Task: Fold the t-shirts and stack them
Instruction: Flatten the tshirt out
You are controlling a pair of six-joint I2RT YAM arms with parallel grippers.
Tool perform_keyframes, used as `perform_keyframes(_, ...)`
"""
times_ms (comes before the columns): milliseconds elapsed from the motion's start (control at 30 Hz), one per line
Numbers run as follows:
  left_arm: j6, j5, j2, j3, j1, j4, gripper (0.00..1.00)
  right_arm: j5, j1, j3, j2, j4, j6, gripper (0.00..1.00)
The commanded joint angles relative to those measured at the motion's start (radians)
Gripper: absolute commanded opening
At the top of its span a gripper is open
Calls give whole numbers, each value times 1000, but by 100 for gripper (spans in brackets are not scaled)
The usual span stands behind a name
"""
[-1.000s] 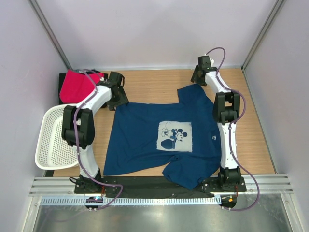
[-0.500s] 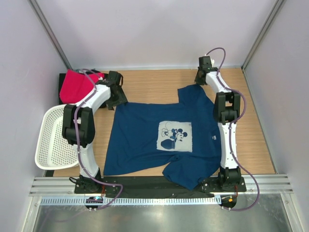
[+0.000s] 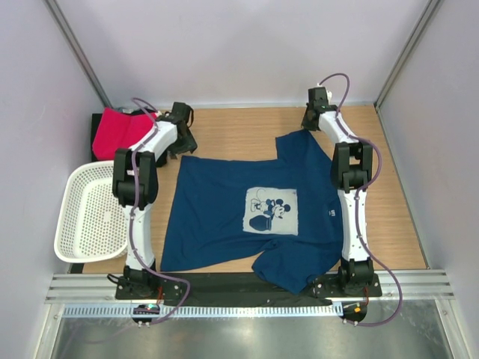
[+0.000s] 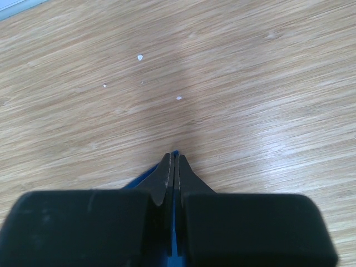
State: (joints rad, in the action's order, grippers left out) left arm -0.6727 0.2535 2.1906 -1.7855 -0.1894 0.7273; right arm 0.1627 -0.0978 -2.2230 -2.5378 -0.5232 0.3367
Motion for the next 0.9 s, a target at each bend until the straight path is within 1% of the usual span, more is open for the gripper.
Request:
perform_keyframes(0, -10, 61, 14, -34, 2, 23, 61, 8, 1, 9, 77, 31, -16, 1)
perform_keyframes(233, -4, 43, 40, -11, 2, -5, 58, 8, 1, 8, 74, 32, -13, 1)
perform_keyframes(433, 1, 35, 61, -2, 4, -39, 47, 12, 1, 2, 77, 40, -10, 1)
perform_keyframes(533, 13, 41, 69, -3, 4, -54, 43, 21, 1, 0, 80, 38, -15, 1)
perform_keyframes(600, 19, 38, 74, -5, 2, -69, 36, 21, 3, -1, 82, 42, -18, 1)
perform_keyframes(700, 28, 26, 86, -9, 2, -78, 22, 21, 3, -3, 82, 38, -18, 1)
perform_keyframes(733, 30, 24, 87, -11, 2, -80, 14, 21, 3, -4, 82, 38, -16, 1)
perform_keyframes(767, 32, 17, 90, -12, 2, -81, 2, 21, 3, -6, 85, 40, -18, 1)
perform_keyframes(867, 59, -8, 72, -15, 4, -100, 0, 14, 4, -39, 90, 22, -30, 1)
